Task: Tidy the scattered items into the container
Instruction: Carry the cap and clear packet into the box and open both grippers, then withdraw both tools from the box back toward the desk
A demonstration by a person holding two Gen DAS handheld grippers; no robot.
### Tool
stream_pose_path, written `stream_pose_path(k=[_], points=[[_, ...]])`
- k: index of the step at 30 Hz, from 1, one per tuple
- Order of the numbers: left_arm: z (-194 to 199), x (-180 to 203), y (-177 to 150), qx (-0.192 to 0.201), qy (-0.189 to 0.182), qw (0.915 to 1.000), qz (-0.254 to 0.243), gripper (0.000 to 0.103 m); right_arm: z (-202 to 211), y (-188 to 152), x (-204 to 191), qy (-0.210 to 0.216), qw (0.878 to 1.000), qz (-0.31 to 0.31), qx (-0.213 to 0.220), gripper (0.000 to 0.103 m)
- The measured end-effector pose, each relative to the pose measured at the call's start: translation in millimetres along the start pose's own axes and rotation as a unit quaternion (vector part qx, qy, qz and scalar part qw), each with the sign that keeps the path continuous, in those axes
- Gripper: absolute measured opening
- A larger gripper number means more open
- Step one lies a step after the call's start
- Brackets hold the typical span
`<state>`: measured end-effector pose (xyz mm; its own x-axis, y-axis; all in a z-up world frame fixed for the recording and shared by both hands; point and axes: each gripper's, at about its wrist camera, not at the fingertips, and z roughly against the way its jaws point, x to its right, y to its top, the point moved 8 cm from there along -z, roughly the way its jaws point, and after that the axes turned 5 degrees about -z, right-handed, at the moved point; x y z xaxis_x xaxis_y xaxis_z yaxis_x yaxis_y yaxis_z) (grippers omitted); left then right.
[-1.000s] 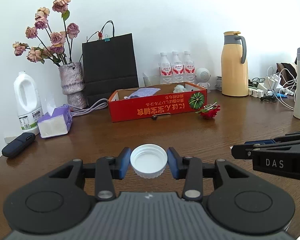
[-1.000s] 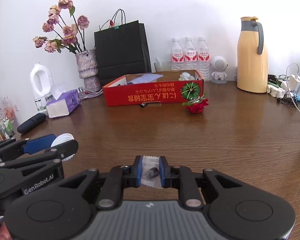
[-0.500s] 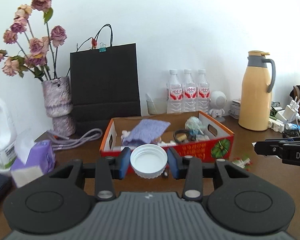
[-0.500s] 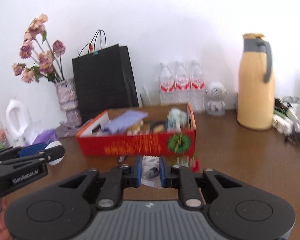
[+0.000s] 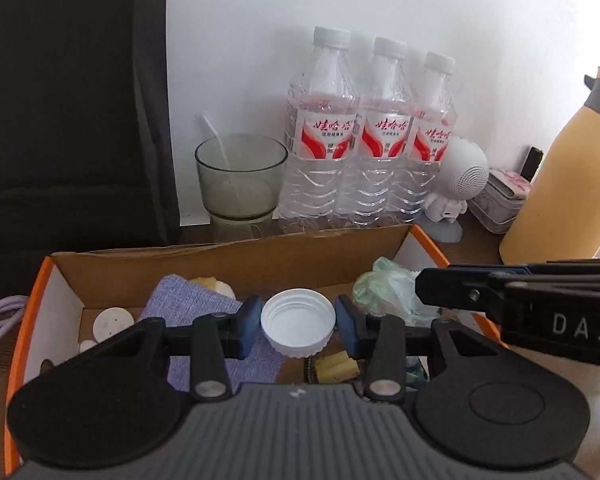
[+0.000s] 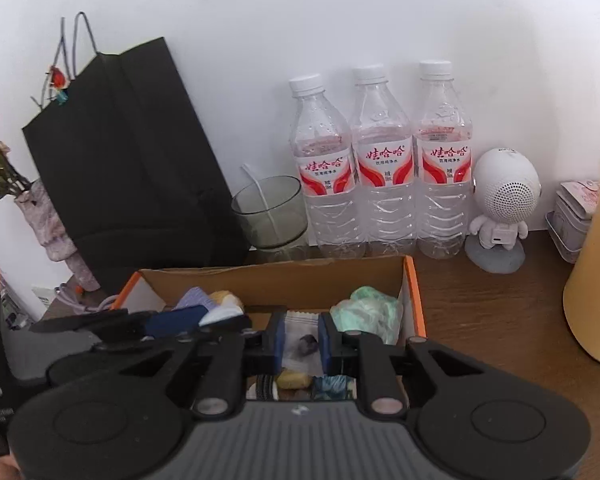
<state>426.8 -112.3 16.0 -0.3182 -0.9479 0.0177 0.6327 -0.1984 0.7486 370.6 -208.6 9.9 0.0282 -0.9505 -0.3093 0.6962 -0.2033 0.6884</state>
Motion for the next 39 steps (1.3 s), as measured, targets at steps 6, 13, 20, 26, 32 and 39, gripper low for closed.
stream_pose_path(k=[6, 13, 20, 26, 32, 39], points=[[0.8, -19.1, 3.4, 0.01, -0.031, 0.9994, 0.013, 0.082, -50.5, 13.2, 13.1, -0.007, 1.0, -0.003, -0.031, 0.017], [15.4, -66.7, 5.4, 0.015, 0.016, 0.9992, 0.035, 0.089, -88.3, 11.4, 8.6, -0.014, 0.998, 0.009, -0.057, 0.018], [25.9, -79.1, 4.5, 0.008, 0.034, 0.9989, 0.033, 0.089, -92.0, 7.0, 3.3, -0.037, 0.997, 0.03, -0.061, 0.029], [52.9, -68.1, 3.8, -0.008, 0.086, 0.9963, 0.001, 0.097, -52.1, 14.9, 2.0, -0.046, 0.997, 0.013, -0.061, 0.03], [103.2, -62.8, -18.1, -0.011, 0.121, 0.9926, 0.004, 0.099, 4.0, -6.5, -3.0, -0.066, 0.995, 0.013, -0.07, 0.036], [177.2, -43.4, -47.3, 0.059, 0.161, 0.9851, 0.012, 0.103, 86.3, -54.9, -26.1, -0.066, 0.996, 0.058, -0.025, 0.051]])
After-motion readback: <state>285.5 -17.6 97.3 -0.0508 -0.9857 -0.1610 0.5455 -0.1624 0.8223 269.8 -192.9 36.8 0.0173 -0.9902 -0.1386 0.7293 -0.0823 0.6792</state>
